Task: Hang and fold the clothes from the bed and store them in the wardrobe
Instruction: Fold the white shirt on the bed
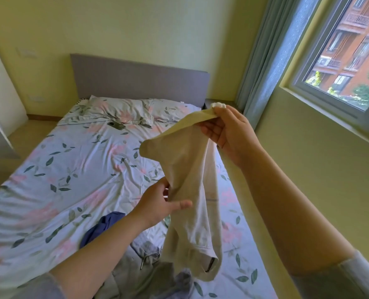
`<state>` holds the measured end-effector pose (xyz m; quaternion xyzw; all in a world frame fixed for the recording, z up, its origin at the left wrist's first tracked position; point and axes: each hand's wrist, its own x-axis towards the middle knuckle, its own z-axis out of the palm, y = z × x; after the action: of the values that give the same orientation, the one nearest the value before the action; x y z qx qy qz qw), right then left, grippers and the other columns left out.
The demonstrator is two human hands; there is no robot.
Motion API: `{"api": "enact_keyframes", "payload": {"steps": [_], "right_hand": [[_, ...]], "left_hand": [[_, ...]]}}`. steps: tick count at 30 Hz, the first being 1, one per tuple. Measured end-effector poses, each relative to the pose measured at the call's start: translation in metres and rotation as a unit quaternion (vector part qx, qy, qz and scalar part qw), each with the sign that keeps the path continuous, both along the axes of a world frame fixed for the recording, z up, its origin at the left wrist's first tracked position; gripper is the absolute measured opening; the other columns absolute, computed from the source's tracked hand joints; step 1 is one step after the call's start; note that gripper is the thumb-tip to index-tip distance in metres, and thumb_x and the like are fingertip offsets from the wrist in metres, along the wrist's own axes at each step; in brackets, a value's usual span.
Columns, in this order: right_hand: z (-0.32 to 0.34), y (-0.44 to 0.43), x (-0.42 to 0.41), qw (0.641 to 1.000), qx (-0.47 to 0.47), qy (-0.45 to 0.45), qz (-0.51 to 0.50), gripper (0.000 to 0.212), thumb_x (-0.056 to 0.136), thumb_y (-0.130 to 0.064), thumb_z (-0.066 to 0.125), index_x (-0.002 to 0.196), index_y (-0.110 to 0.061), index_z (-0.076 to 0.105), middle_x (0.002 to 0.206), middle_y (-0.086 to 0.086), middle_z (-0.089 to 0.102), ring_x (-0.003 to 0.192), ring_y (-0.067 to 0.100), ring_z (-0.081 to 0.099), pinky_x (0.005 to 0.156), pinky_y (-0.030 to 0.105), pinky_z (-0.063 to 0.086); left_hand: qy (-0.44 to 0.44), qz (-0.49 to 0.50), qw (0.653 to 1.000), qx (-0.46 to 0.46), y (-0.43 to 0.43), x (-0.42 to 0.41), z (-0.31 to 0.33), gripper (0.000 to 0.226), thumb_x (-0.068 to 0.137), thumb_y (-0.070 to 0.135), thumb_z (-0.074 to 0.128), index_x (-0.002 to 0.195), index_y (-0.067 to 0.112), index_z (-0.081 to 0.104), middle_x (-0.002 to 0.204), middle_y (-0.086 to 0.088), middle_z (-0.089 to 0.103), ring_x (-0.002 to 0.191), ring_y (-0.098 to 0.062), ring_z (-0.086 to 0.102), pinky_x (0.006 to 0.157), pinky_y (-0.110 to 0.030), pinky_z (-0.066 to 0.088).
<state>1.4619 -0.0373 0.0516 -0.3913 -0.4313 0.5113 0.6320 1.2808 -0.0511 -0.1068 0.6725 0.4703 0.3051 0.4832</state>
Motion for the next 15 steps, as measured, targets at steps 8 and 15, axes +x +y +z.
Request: {"api": "enact_keyframes", "payload": {"steps": [8,15], "right_hand": [[0.005,0.004,0.036,0.996,0.013,0.035,-0.076,0.016,0.102,-0.019,0.05,0.091,-0.014,0.061,0.093,0.013,0.073,0.091,0.025,0.073,0.083,0.034,0.059],[-0.055,-0.003,0.062,0.989,-0.118,-0.063,-0.062,0.013,0.102,-0.015,0.048,0.107,-0.013,0.06,0.107,0.01,0.071,0.092,0.022,0.071,0.081,0.035,0.054]], "left_hand": [[0.009,0.1,0.995,0.016,0.014,0.011,0.032,0.041,0.098,0.034,0.048,0.072,0.004,0.056,0.056,0.004,0.049,0.058,-0.015,0.046,0.055,-0.024,0.034],[-0.044,0.048,0.997,0.042,0.019,0.029,0.08,0.039,0.096,0.041,0.05,0.079,0.009,0.064,0.048,0.013,0.048,0.051,-0.009,0.044,0.05,-0.015,0.034]]}}
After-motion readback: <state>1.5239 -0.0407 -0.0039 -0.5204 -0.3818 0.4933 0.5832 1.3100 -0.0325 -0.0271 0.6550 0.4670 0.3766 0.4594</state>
